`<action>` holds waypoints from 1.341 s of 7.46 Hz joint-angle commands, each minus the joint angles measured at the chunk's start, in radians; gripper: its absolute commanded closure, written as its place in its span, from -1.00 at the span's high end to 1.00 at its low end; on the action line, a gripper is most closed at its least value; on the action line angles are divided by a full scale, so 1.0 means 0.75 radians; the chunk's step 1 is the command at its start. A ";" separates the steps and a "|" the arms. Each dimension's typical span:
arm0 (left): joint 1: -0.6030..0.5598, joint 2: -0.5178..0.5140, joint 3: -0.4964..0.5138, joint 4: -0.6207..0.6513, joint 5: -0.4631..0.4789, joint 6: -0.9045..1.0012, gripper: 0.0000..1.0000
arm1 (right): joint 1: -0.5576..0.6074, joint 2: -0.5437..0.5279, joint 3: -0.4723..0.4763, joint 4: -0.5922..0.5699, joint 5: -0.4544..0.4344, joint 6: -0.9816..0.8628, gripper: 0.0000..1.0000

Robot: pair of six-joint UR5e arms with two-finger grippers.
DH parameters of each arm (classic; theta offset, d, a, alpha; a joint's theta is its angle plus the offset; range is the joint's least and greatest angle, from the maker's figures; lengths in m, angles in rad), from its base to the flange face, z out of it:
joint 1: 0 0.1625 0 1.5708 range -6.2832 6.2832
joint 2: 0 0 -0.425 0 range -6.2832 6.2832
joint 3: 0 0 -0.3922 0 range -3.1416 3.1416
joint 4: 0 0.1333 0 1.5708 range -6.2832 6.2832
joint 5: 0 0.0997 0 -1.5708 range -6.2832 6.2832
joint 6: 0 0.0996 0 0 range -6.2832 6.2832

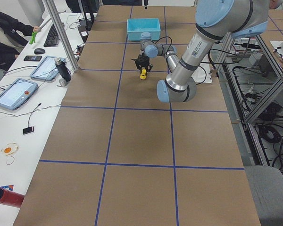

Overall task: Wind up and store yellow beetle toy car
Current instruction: 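Press the car down and drag it backward with the left gripper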

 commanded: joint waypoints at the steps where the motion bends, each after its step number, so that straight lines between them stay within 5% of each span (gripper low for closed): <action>1: -0.003 0.002 -0.001 0.000 0.000 0.004 -0.52 | 0.000 0.000 0.001 0.000 0.000 0.000 1.00; 10: -0.011 0.026 -0.023 0.000 0.002 0.038 -0.62 | 0.000 -0.002 0.001 0.000 0.000 0.000 1.00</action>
